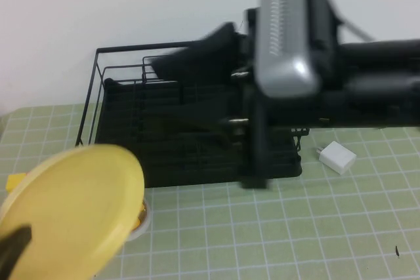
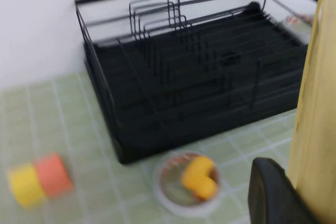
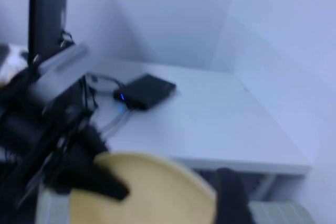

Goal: Place plate on rack
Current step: Place the plate on the rack

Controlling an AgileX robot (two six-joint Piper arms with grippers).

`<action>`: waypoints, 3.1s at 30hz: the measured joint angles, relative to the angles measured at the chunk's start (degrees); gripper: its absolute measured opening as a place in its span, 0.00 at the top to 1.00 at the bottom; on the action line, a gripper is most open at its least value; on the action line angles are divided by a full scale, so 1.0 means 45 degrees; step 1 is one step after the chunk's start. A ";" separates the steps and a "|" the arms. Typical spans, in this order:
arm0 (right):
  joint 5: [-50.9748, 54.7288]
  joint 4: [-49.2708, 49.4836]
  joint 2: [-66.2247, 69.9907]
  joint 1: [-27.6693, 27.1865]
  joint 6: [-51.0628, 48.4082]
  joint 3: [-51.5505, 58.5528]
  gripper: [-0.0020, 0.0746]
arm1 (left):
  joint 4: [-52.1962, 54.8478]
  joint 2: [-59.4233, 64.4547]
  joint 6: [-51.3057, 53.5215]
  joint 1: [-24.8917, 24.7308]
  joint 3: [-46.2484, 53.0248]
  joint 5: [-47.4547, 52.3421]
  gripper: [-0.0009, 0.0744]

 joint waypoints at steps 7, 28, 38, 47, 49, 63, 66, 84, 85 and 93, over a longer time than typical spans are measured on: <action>0.0450 -0.7047 -0.1487 -0.0079 0.4736 0.0000 0.92 | 0.0655 0.3996 0.4075 0.0000 -0.2902 -0.1742 0.86; 0.1884 -1.6298 -0.1537 -0.0118 1.1684 0.1290 0.97 | 0.5527 1.8621 0.7761 -0.0113 -1.1533 -0.8969 0.86; 0.2321 -1.7728 -0.1537 -0.0118 1.3077 0.1288 0.97 | 0.7817 2.0431 0.5950 -0.0105 -1.3128 -0.9049 0.86; 0.2431 -1.7946 -0.1537 -0.0118 1.3395 0.1288 0.97 | 0.8725 2.0743 0.5597 -0.0105 -1.3128 -0.9165 0.86; 0.2431 -1.7977 -0.1537 -0.0118 1.3490 0.1288 0.97 | 0.8725 2.0743 0.5533 -0.0105 -1.3128 -0.9165 0.86; 0.2578 -1.8037 -0.1537 -0.0118 1.3690 0.1288 0.97 | 0.9042 2.0402 0.5446 0.0022 -1.3147 -0.8692 0.86; 0.2578 -1.8080 -0.1537 -0.0118 1.3716 0.1288 0.97 | 0.9072 2.0202 0.5060 0.0022 -1.3147 -0.8471 0.86; 0.2627 -1.8128 -0.1537 -0.0118 1.4306 0.1288 0.97 | 1.0334 2.0013 0.4984 0.0129 -1.1403 -0.9311 0.86; 0.2653 -1.8128 -0.1537 -0.0118 1.4329 0.1288 0.97 | 1.0334 2.0128 0.4984 0.0129 -1.1397 -0.9524 0.86; 0.2990 -1.8128 -0.1537 -0.0118 1.4666 0.1288 0.97 | 1.0077 2.0381 0.4884 0.0106 -1.1341 -1.0168 0.51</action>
